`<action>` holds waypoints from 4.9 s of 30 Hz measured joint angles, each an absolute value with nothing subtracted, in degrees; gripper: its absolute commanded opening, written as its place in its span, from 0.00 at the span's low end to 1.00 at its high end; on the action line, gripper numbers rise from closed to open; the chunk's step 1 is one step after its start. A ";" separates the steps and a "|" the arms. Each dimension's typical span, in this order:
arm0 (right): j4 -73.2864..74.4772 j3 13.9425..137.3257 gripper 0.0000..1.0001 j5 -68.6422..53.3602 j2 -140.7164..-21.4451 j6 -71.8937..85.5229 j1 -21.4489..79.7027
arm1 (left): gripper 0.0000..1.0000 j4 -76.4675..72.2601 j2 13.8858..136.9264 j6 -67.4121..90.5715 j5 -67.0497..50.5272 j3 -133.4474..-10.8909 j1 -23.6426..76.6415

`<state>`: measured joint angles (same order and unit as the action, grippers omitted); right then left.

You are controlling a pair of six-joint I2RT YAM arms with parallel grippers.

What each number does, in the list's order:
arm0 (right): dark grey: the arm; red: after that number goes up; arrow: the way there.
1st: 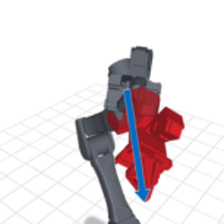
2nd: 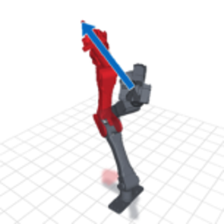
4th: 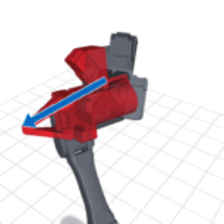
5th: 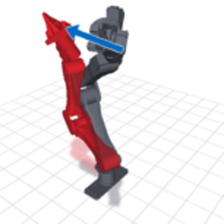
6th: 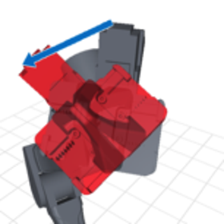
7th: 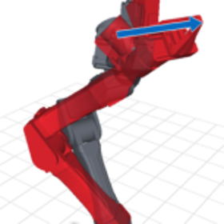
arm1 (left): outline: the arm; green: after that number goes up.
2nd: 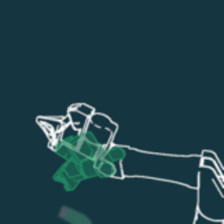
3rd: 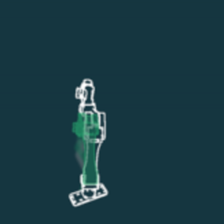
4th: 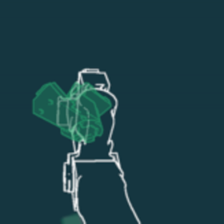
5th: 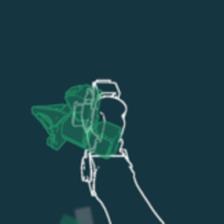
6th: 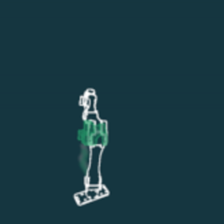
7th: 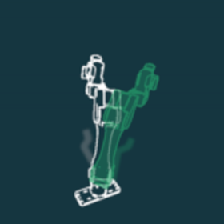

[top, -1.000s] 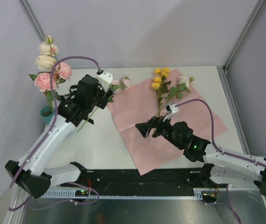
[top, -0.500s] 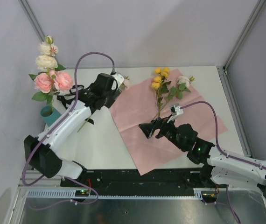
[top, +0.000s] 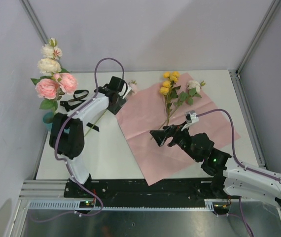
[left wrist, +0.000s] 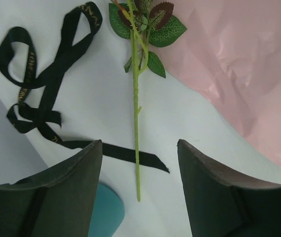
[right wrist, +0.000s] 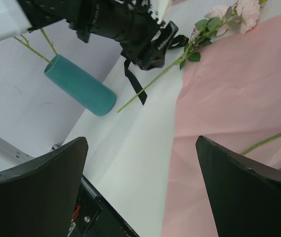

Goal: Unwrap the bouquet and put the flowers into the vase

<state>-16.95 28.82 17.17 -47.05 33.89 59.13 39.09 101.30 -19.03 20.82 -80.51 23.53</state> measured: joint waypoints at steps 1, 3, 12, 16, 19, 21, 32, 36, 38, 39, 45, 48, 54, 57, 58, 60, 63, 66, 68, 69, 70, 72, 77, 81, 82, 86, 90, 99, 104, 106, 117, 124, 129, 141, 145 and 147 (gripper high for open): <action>-16.93 28.82 0.98 17.28 -46.72 33.85 59.13 | 0.66 39.03 102.45 -18.98 20.21 -80.86 22.85; -16.91 28.71 0.98 17.61 -46.19 33.80 59.11 | 0.66 39.09 105.03 -18.98 18.33 -81.67 21.02; -15.66 27.97 0.98 18.65 -45.50 33.12 59.09 | 0.61 39.07 112.22 -18.96 12.91 -85.82 15.94; -15.55 27.97 0.98 18.96 -45.28 32.73 58.96 | 0.44 39.00 115.22 -18.76 11.35 -86.56 14.61; -15.20 27.97 0.99 19.11 -44.99 32.51 58.74 | 0.41 39.07 117.45 -18.50 10.02 -87.18 13.58; -15.18 27.97 0.99 19.14 -44.88 32.49 58.61 | 0.40 39.27 118.13 -18.46 9.19 -87.31 12.97; -14.90 27.97 0.99 19.11 -44.56 32.45 57.93 | 0.45 39.99 118.52 -17.23 5.32 -88.75 12.08; -14.66 27.97 0.99 19.09 -44.01 32.45 57.89 | 0.47 40.14 118.52 -16.40 5.28 -88.75 12.08; -14.61 27.94 0.99 19.11 -43.48 32.47 57.89 | 0.49 40.21 118.52 -16.01 5.28 -88.75 12.08; -14.66 27.86 0.99 19.11 -43.13 32.47 57.89 | 0.49 40.25 118.52 -15.86 5.28 -88.75 12.08; -14.44 26.89 0.99 19.11 -41.36 32.47 57.89 | 0.47 40.53 118.52 -14.79 5.30 -88.75 12.10; -14.22 26.68 0.99 19.11 -40.58 32.47 57.87 | 0.45 41.78 118.87 -14.55 5.48 -89.56 12.25; -13.56 26.02 0.99 19.27 -37.82 32.47 57.56 | 0.45 43.51 120.38 -14.63 7.16 -92.51 12.64; -13.50 25.82 0.99 19.31 -36.71 32.47 57.43 | 0.46 44.99 121.51 -15.14 7.25 -94.54 12.73; -13.39 25.71 0.99 19.33 -36.32 32.47 57.32 | 0.47 45.21 121.69 -15.27 7.22 -94.91 12.73; -12.82 25.61 0.99 19.51 -35.46 32.47 57.21 | 0.47 45.95 122.02 -15.64 6.74 -95.61 12.53; -11.60 25.41 0.99 19.99 -33.89 32.42 57.08 | 0.47 47.18 122.04 -16.16 5.87 -95.70 11.90; -10.79 24.93 0.99 20.49 -32.01 32.38 56.84 | 0.48 48.25 122.08 -16.64 5.56 -95.70 10.90; -10.57 24.64 0.99 20.60 -31.07 32.36 56.53 | 0.48 48.80 122.08 -17.02 5.52 -95.70 10.11; -10.52 24.51 0.99 20.62 -30.61 32.34 56.38 | 0.48 48.99 122.10 -17.10 5.52 -95.70 9.78; -10.46 24.36 0.99 20.62 -30.20 32.34 56.23 | 0.48 49.21 122.15 -17.19 5.52 -95.70 9.41; -10.26 24.21 0.99 20.60 -29.45 32.32 55.96 | 0.48 49.65 122.28 -17.63 5.58 -95.72 8.69; -9.67 24.10 0.99 20.60 -27.99 32.34 55.57 | 0.49 50.98 123.17 -18.52 5.61 -96.84 7.68; -9.72 23.79 0.99 20.56 -27.44 32.32 55.11 | 0.49 51.92 124.99 -19.11 5.58 -99.85 7.40; -9.69 23.66 0.99 20.53 -27.46 32.32 54.98 | 0.49 52.03 125.43 -19.20 5.58 -100.66 7.35; -9.67 23.44 0.99 20.53 -27.42 32.32 54.63 | 0.49 52.27 125.91 -20.38 6.22 -101.60 7.18; -9.58 23.42 0.99 20.58 -27.11 32.32 54.24 | 0.49 52.77 125.91 -22.72 7.27 -100.25 6.90; -9.43 23.33 0.99 20.56 -26.87 32.32 53.71 | 0.50 52.99 122.69 -31.62 5.93 -92.86 6.61; -9.21 23.33 0.99 20.53 -26.50 32.32 53.41 | 0.32 54.52 121.10 -35.57 5.39 -89.91 6.61; -9.19 23.33 0.99 20.51 -26.52 32.32 53.36 | 0.25 54.61 121.10 -35.99 5.21 -89.95 6.61; -9.23 23.31 0.99 19.86 -26.74 32.32 53.12 | 0.00 54.61 118.56 -35.42 4.73 -90.06 6.52; -9.32 23.31 0.98 18.96 -27.03 32.36 53.08 | 0.00 54.28 109.45 -33.01 3.77 -90.56 6.81; -9.69 23.29 0.98 18.55 -27.42 32.47 53.08 | 0.00 54.06 102.78 -31.92 0.27 -90.56 7.25; -11.20 23.27 0.98 17.72 -29.21 33.04 53.21 | 0.00 52.38 91.31 -29.36 -13.43 -90.54 8.51; -11.49 23.27 0.98 17.67 -29.74 33.06 53.76 | 0.00 49.69 88.29 -27.40 -15.55 -90.50 8.51; -11.57 23.27 0.98 17.67 -29.91 33.08 54.00 | 0.00 47.48 86.65 -26.17 -15.64 -90.15 8.51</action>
<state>-11.57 23.27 17.67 -29.91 33.08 54.00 47.48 86.65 -26.17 -15.64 -90.15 8.51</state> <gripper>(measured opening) 0.981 0.017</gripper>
